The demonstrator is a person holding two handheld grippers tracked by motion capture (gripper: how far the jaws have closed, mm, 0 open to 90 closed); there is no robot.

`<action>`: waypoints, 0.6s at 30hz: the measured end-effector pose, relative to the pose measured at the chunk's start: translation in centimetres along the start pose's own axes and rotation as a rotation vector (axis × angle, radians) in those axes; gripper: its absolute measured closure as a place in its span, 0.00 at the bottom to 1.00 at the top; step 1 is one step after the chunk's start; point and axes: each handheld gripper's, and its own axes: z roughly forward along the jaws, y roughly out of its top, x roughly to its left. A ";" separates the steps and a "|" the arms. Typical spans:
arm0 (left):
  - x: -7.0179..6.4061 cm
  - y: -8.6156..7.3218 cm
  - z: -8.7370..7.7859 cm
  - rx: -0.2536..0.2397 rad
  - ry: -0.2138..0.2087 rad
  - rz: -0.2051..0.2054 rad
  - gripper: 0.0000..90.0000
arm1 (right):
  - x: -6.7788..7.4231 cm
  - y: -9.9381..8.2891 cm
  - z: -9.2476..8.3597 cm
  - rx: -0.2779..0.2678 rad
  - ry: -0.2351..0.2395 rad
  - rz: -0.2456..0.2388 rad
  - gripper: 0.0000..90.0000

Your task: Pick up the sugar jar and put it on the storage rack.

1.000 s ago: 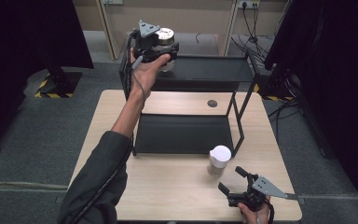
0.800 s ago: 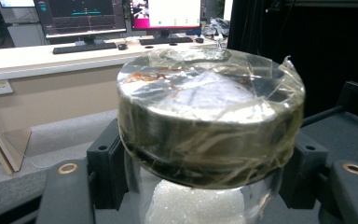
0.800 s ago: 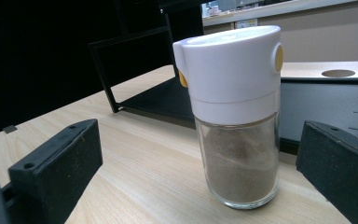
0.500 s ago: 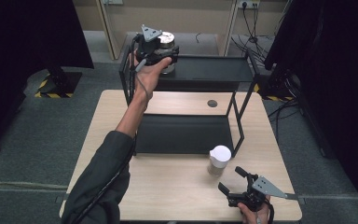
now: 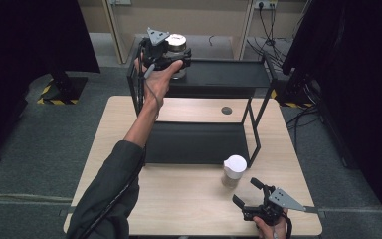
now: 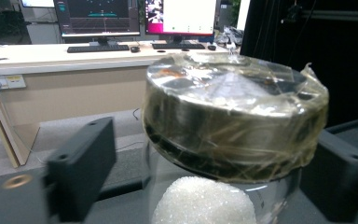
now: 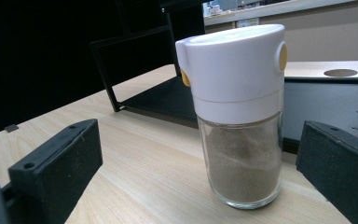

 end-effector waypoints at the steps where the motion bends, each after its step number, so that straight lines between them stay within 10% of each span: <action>1: 0.0 0.0 0.0 -0.001 0.001 -0.004 0.06 | 0.0 0.0 0.0 0.000 0.000 0.000 0.01; 18: -0.6 0.3 -1.4 0.023 -0.004 -0.029 0.00 | 0.1 0.0 0.0 0.001 -0.001 0.001 0.01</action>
